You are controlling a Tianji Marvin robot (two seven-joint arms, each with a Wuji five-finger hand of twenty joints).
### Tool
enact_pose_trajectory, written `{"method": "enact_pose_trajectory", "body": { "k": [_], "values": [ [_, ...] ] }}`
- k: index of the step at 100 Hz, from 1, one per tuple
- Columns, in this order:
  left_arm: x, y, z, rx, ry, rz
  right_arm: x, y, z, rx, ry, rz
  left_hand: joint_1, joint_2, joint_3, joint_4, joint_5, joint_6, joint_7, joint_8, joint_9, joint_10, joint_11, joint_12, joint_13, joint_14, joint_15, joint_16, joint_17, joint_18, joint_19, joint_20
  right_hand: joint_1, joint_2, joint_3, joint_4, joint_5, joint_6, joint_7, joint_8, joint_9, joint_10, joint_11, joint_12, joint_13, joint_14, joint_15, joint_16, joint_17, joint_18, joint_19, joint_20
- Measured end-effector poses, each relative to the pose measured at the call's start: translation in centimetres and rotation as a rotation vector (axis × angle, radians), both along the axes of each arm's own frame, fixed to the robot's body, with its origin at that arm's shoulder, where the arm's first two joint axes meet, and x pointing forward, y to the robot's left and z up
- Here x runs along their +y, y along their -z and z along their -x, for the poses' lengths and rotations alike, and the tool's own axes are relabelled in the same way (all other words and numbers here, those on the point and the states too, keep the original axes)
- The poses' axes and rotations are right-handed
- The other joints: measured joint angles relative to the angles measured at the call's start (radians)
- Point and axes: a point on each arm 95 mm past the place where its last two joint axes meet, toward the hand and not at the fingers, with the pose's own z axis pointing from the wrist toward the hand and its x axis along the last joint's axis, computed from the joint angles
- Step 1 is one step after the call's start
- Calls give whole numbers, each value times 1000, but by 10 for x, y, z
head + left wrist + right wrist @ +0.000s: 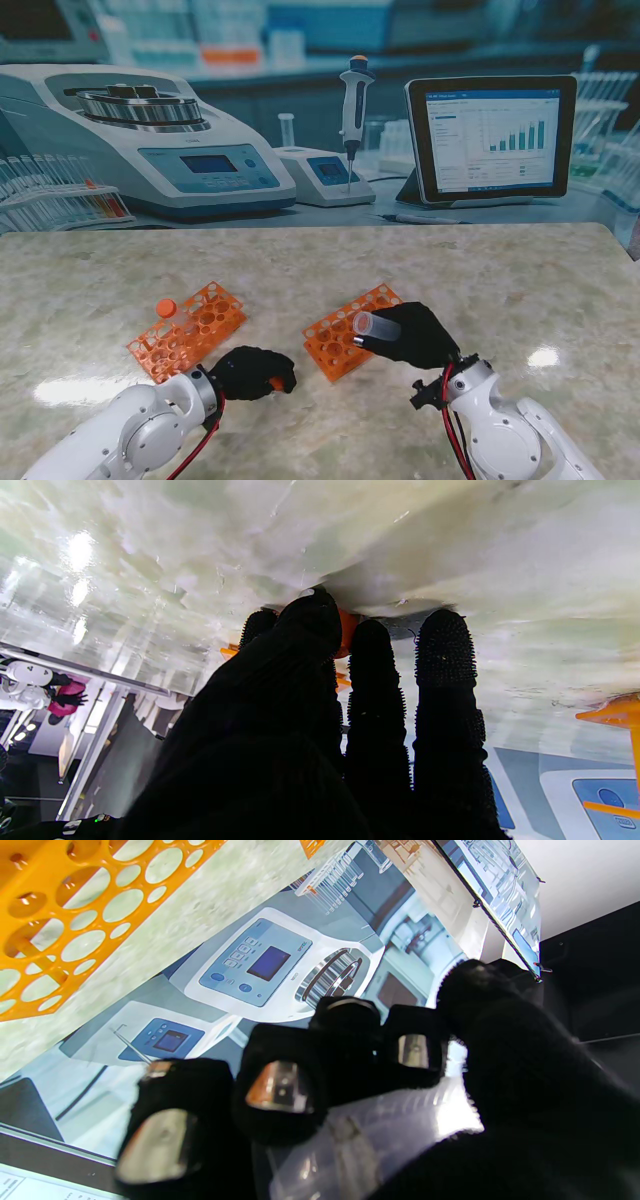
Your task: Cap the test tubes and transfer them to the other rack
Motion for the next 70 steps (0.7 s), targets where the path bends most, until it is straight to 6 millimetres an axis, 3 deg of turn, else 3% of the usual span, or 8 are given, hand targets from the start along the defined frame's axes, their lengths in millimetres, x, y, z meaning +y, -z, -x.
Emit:
{"method": "enact_pose_trajectory", "body": {
  "k": [13, 21, 31, 47, 52, 54, 70],
  "values": [
    [0, 1, 0, 5, -6, 12, 0, 0, 0, 0, 1, -1, 2, -3, -8, -1, 18, 3, 0, -5, 9, 14, -9, 32, 8, 8, 20, -9, 12, -16, 9, 0, 0, 0, 0, 0, 0, 0, 0, 0, 0, 0, 0, 0, 0, 0, 0, 0, 0, 0, 0, 0],
    [1, 1, 1, 8, -11, 18, -1, 0, 0, 0, 1, -2, 2, 7, -43, 30, 37, 3, 16, -14, 19, 21, -40, 59, 10, 7, 31, -18, 14, -33, 12, 0, 0, 0, 0, 0, 0, 0, 0, 0, 0, 0, 0, 0, 0, 0, 0, 0, 0, 0, 0, 0],
    [2, 1, 2, 10, -14, 20, -1, 0, 0, 0, 1, -3, 2, 10, -51, 30, 48, 5, 36, -14, 19, 24, -44, 70, 10, 7, 35, -18, 13, -44, 13, 0, 0, 0, -1, 0, 0, 0, 0, 0, 0, 0, 0, 0, 0, 0, 0, 0, 0, 0, 0, 0],
    [2, 1, 2, 9, -13, 19, -1, 0, 0, 1, 0, -6, 4, 22, -77, 41, 47, 6, 51, -24, 19, 26, -51, 76, 10, 7, 36, -18, 11, -45, 13, 3, 0, 0, -1, 0, 0, 0, 0, 1, 0, 0, 0, 0, 0, 1, 0, 0, 0, 0, 0, 0],
    [2, 0, 2, 11, -12, 16, -1, 0, 0, 1, 0, -6, 11, 33, -109, 52, 46, 6, 51, -26, 19, 27, -57, 78, 10, 7, 36, -18, 9, -45, 1, 20, 0, 0, -2, 0, 0, 0, 0, 1, 0, 0, 0, 0, 0, 1, 0, 0, 0, 0, 0, 0],
    [2, 0, 2, 13, -11, 14, -1, 0, 0, 1, -1, -6, 12, 37, -122, 69, 41, 6, 52, -26, 16, 27, -58, 79, 10, 7, 35, -18, 7, -45, -3, 27, 0, 0, -2, 0, 0, 0, 0, 1, 0, 0, 0, 0, 0, 1, 0, 0, 0, 0, 0, 0],
    [1, -2, 2, 28, -4, 3, 0, 0, 0, 2, -4, -10, 12, 52, -144, 70, 36, 6, 52, -36, -7, 27, -47, 69, 9, 5, 34, -18, -9, -42, -18, 40, 0, 1, -5, 0, 0, 0, 0, 1, 0, 0, 0, 0, 0, 1, 0, 0, 0, 0, 0, 0]
  ]
}}
